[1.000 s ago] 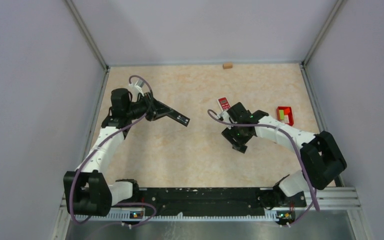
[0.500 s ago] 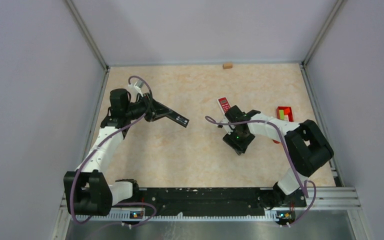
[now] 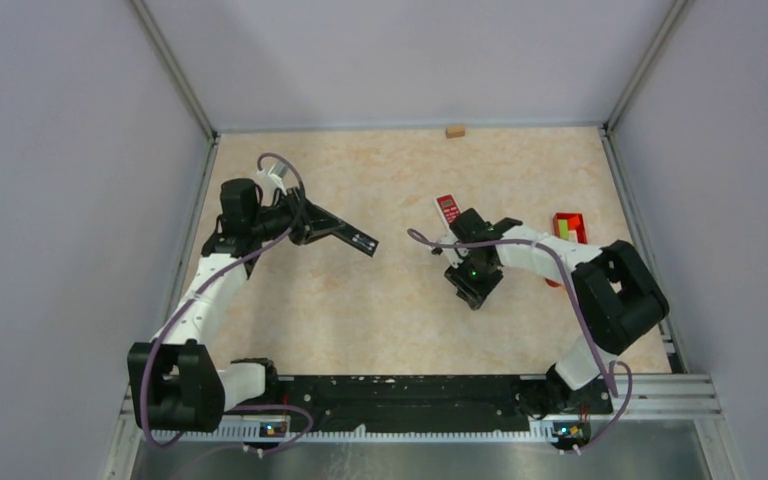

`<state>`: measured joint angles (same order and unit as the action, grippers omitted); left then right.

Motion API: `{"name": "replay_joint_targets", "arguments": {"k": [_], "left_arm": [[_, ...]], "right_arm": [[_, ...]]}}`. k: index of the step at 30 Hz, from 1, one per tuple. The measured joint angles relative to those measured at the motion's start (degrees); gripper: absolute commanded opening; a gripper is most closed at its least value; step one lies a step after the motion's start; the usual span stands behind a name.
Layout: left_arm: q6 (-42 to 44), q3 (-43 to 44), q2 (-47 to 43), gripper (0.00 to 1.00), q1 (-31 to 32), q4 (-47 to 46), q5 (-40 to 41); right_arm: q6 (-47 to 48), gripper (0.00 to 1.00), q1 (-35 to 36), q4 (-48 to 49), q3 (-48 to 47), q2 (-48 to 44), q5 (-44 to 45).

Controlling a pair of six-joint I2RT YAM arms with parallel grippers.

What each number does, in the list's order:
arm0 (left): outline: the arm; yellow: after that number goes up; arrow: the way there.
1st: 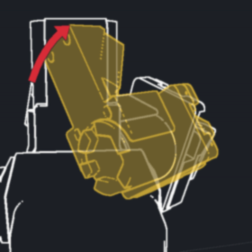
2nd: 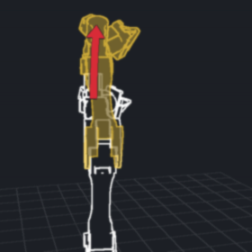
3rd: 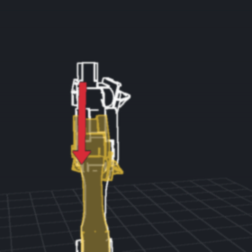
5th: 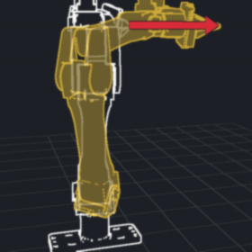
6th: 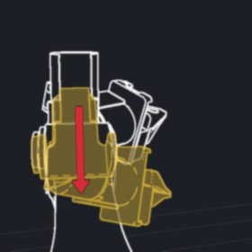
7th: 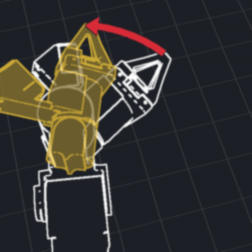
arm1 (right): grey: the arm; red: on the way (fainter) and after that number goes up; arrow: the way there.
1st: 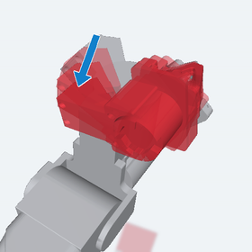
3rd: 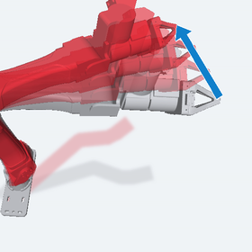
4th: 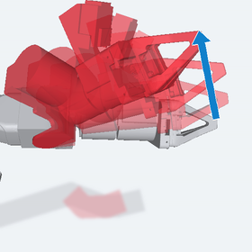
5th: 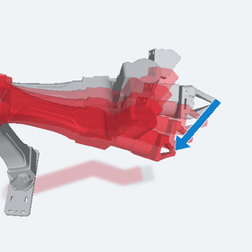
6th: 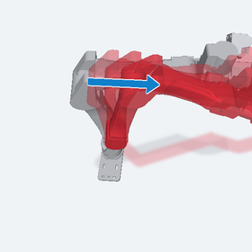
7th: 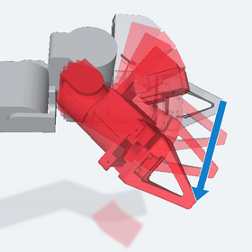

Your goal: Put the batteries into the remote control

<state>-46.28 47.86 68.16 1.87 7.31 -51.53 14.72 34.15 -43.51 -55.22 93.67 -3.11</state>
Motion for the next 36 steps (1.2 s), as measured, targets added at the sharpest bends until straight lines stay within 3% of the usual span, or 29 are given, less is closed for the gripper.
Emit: {"name": "replay_joint_targets", "arguments": {"k": [5,9,15,20,25,36], "left_arm": [[-0.42,-2.32,0.02,0.0,0.9,-1.75,0.17],[-0.66,-3.37,1.53,0.0,3.58,-3.45,0.74],[0.07,-3.52,1.95,0.0,8.39,-5.81,2.78],[0.9,-4.33,0.09,0.0,10.91,-6.71,4.5],[2.23,-5.18,-3.91,0.0,12.15,-6.91,5.46],[7.15,-5.18,-6.38,0.0,12.22,-5.44,4.96]], "right_arm": [[-1.4,0.29,1.73,1.81,-0.46,-6.97,-5.75],[-3.41,0.29,9.7,7.58,-1.4,-16.63,-9.31],[-5.38,0.3,18.62,15.82,-3.48,-23.15,-8.74],[-6.14,0.3,22.03,15.8,-7.06,-21.97,-4.61],[-7.87,0.3,24.74,12.37,-16.46,-15.45,-0.66],[-12.13,0.28,25.33,5.29,-24.63,-7.74,4.87]]}}
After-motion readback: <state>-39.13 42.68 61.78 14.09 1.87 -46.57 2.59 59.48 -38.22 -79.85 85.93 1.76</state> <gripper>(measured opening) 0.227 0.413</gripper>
